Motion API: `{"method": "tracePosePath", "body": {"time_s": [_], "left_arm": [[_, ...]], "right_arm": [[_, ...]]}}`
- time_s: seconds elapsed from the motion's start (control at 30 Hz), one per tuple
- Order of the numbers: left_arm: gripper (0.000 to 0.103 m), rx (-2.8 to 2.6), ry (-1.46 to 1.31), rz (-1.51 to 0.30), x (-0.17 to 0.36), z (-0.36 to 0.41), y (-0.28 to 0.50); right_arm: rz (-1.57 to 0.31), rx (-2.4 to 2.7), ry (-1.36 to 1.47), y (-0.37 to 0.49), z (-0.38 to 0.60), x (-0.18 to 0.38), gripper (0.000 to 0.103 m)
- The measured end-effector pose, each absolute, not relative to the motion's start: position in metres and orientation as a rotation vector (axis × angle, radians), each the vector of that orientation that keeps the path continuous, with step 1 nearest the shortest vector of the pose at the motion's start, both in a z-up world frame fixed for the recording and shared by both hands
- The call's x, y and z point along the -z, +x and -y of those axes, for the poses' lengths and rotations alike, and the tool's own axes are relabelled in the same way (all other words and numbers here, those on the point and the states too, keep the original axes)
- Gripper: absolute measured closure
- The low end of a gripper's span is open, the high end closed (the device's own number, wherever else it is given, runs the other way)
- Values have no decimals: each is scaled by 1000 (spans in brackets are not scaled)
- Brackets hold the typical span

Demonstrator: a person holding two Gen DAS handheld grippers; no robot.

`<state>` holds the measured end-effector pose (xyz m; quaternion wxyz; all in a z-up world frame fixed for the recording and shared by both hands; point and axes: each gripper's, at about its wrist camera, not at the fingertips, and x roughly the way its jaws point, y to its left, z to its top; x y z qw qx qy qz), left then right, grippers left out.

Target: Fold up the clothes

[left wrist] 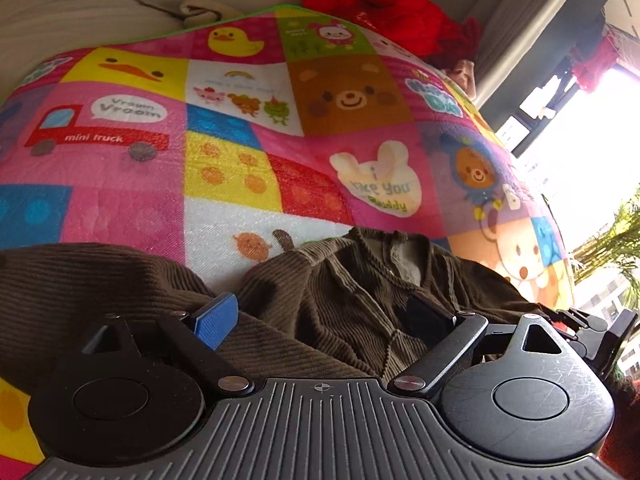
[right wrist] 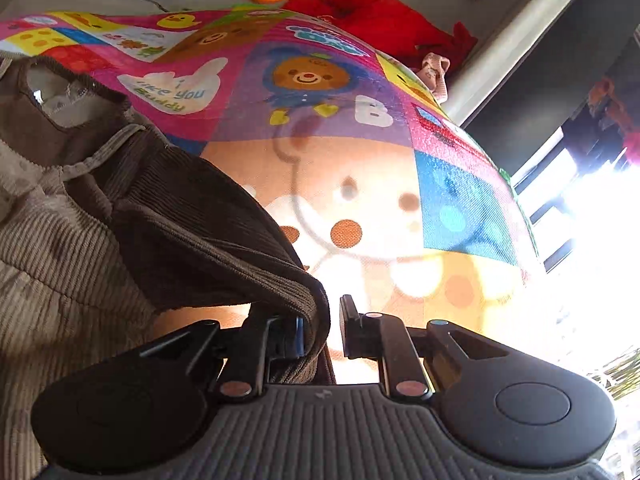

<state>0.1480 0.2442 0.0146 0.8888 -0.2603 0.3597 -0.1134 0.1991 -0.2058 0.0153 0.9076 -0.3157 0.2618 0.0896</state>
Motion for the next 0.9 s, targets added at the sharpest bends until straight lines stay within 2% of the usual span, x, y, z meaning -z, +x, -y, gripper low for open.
{"method": "tracePosePath", "body": {"time_s": [0.1,0.23,0.37,0.73,0.83,0.9], "left_arm": [[8,292,-556,-763,-17,-241,132],[8,365,-638,-788,-7,-244,114],[8,410,-779,-838,15,-246,113],[8,329,-818,-782,28,-263,150],[8,278,-766,-740,23,-267,169],[9,226,-724,-706,20,-271,182]], "right_arm": [[-572,-273,-477,180,226,-42,68],[-603,-396,-242,169,240,-72,63],[-626,-532,-14,186,223,-86,62],[-927,-567,140,310,99,5,62],[-860,-523,136,326,96,4,62],[-806,-452,117,336,100,2,66]]}}
